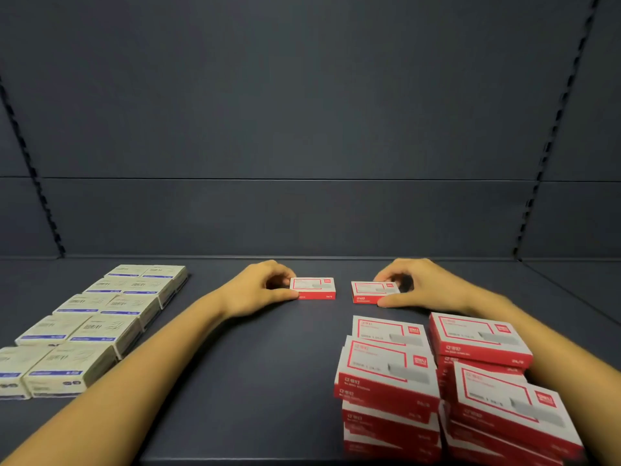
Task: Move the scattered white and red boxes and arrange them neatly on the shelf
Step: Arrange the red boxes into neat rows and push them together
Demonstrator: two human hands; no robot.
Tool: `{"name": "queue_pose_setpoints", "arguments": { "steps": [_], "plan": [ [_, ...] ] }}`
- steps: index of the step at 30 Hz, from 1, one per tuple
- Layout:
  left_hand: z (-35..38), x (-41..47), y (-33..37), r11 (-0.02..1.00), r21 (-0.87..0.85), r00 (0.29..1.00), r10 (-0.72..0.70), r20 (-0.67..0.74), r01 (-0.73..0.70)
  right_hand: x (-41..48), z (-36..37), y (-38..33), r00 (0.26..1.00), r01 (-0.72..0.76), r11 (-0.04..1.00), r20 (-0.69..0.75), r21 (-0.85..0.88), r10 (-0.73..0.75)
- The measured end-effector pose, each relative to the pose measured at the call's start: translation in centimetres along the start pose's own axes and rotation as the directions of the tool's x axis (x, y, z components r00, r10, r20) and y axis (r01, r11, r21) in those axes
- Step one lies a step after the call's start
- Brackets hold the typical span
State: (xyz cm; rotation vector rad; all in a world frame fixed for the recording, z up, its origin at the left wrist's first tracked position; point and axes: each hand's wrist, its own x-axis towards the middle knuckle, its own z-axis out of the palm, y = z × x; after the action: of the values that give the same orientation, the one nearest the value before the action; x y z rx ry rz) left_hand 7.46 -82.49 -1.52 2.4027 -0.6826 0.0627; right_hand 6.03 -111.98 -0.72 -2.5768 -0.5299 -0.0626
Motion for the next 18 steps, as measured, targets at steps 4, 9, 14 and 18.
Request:
{"name": "queue_pose_setpoints", "arguments": {
  "steps": [4,9,14,18],
  "plan": [
    [0.4,0.1,-0.4,1.000,0.012,0.999,0.009,-0.049,-0.008,0.5,0.3,0.7,0.998,-0.009,0.996,-0.060,0.092,0.015],
    [0.8,0.5,-0.6,1.000,-0.006,0.998,0.012,-0.057,-0.013,0.9,1.1,0.7,0.993,-0.027,0.972,-0.102,0.234,0.052],
    [1.0,0.8,-0.6,1.000,-0.009,0.998,-0.001,-0.057,0.001,1.3,1.7,0.3,0.991,-0.002,0.965,-0.125,0.262,0.036],
    [1.1,0.8,-0.5,0.999,0.024,0.999,-0.025,-0.047,0.026,1.2,1.7,0.2,0.992,0.013,0.971,-0.127,0.241,0.018]
  ]
}}
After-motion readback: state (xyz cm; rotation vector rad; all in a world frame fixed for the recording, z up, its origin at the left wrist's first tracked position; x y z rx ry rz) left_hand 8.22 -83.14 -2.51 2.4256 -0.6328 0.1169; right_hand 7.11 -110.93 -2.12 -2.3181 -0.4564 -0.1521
